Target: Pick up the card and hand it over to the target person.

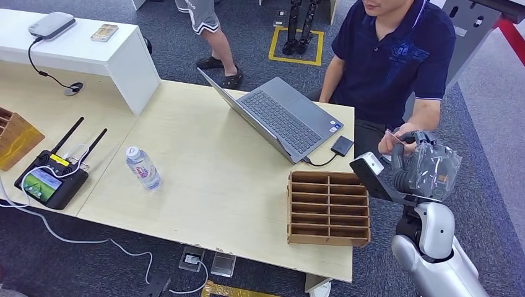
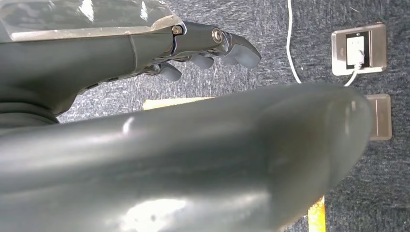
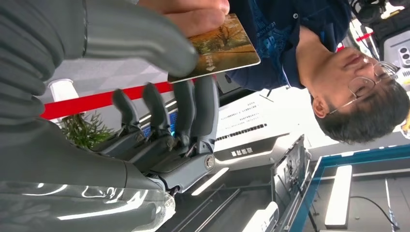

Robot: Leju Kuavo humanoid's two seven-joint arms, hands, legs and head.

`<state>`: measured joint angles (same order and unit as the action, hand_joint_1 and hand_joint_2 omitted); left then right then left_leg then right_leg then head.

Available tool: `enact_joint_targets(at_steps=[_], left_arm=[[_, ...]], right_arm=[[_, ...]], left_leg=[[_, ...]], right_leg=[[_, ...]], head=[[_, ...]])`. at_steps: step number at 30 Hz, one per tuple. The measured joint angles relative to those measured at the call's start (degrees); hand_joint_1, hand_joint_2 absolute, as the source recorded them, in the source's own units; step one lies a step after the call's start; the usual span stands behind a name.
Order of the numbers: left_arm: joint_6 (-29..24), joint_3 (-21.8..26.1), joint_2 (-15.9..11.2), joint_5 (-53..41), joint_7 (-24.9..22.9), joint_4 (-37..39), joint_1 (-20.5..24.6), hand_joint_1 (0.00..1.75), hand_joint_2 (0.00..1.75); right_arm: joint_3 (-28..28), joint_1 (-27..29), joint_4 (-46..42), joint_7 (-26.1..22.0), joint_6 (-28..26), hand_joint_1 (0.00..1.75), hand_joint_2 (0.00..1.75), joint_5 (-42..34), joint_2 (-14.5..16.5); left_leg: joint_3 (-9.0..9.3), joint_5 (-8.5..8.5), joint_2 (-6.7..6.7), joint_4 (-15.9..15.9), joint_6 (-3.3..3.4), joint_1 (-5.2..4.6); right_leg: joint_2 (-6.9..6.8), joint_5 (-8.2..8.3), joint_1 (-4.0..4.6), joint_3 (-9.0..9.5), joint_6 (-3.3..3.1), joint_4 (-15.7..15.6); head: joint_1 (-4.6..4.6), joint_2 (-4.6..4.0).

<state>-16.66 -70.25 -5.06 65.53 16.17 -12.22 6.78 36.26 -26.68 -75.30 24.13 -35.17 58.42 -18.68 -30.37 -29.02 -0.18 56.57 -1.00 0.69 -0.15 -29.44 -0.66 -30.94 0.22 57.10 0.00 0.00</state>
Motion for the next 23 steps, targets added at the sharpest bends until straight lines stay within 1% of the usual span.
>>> enact_joint_targets(at_steps=[1, 3, 5, 6, 7, 8, 11, 16, 19, 23], left_arm=[[-0.04, 0.48, 0.06, 0.46, -0.12, 0.04, -0.04, 0.00, 0.00], [-0.44, 1.23, 0.16, 1.14, -0.51, 0.15, -0.10, 0.00, 0.00], [-0.86, 2.06, 0.19, 1.88, -0.67, 0.20, -0.16, 0.00, 0.00], [-1.00, 2.31, 0.17, 2.10, -0.72, 0.22, -0.18, 0.00, 0.00], [-1.30, 2.65, 0.13, 2.45, -0.98, 0.25, -0.20, 0.00, 0.00], [-1.54, 2.83, 0.09, 2.66, -1.28, 0.25, -0.21, 0.00, 0.00], [-2.06, 3.17, 0.01, 3.09, -1.88, 0.14, -0.21, 0.00, 0.00], [-2.56, 3.51, -0.03, 3.53, -2.36, 0.07, -0.21, 0.00, 0.00], [-2.79, 3.71, -0.04, 3.78, -2.58, 0.08, -0.22, 0.00, 0.00], [-2.81, 3.71, -0.07, 3.81, -2.50, 0.07, -0.20, 0.00, 0.00]], right_arm=[[-0.23, 0.38, -0.91, -0.64, -0.06, 0.00, 1.75, -2.26, 0.09], [-0.63, 1.05, -2.95, -3.17, 0.29, 0.00, 1.75, -9.95, 0.48], [-1.43, 2.27, -6.31, -7.49, 2.12, 0.00, 1.75, -23.04, 0.95], [-1.77, 2.97, -8.02, -8.87, 3.09, 0.00, 1.75, -27.91, 0.81], [-2.29, 4.26, -10.71, -9.91, 4.60, 0.00, 1.75, -34.43, 0.29], [-2.55, 5.48, -13.08, -9.84, 5.59, 0.00, 1.75, -37.99, -0.66], [-3.66, 9.11, -18.48, -8.62, 7.00, 0.00, 1.75, -44.17, -3.23], [-7.06, 16.11, -23.42, -8.77, 7.54, 0.00, 1.75, -53.37, -5.44], [-8.76, 19.93, -25.01, -10.26, 7.91, 0.00, 1.75, -57.63, -5.68], [-9.33, 22.14, -25.63, -12.43, 8.58, 0.00, 1.75, -59.83, -5.69]], left_leg=[[-0.01, -0.01, -0.02, 0.02, -0.01, 0.00], [-0.02, -0.02, -0.04, 0.04, -0.01, 0.01], [-0.03, -0.04, -0.04, 0.06, -0.01, 0.00], [-0.05, -0.04, -0.04, 0.07, -0.02, 0.00], [-0.06, -0.05, -0.04, 0.08, -0.02, 0.00], [-0.07, -0.06, -0.07, 0.09, -0.02, 0.00], [-0.10, -0.05, -0.23, 0.10, 0.00, 0.00], [-0.10, -0.07, -0.31, 0.14, 0.01, 0.00], [-0.09, -0.06, -0.38, 0.12, 0.00, 0.01], [-0.10, -0.05, -0.35, 0.11, -0.01, 0.00]], right_leg=[[-0.02, -0.02, 0.00, 0.00, 0.00, 0.02], [-0.04, -0.04, 0.00, -0.01, 0.00, 0.04], [-0.04, -0.05, 0.00, -0.03, 0.00, 0.06], [-0.04, -0.06, 0.00, -0.05, 0.01, 0.07], [-0.04, -0.06, 0.00, -0.06, 0.00, 0.09], [-0.07, -0.08, 0.00, -0.06, 0.00, 0.10], [-0.23, -0.12, 0.00, -0.03, 0.01, 0.09], [-0.31, -0.16, -0.01, -0.01, 0.03, 0.09], [-0.36, -0.16, 0.00, 0.02, 0.04, 0.05], [-0.34, -0.14, -0.01, -0.01, 0.03, 0.03]], head=[[0.00, 0.00], [0.00, 0.00], [0.00, 0.00], [0.00, 0.00], [0.00, 0.00], [0.00, 0.00], [0.00, 0.00], [0.00, 0.00], [0.00, 0.00], [0.00, 0.00]])
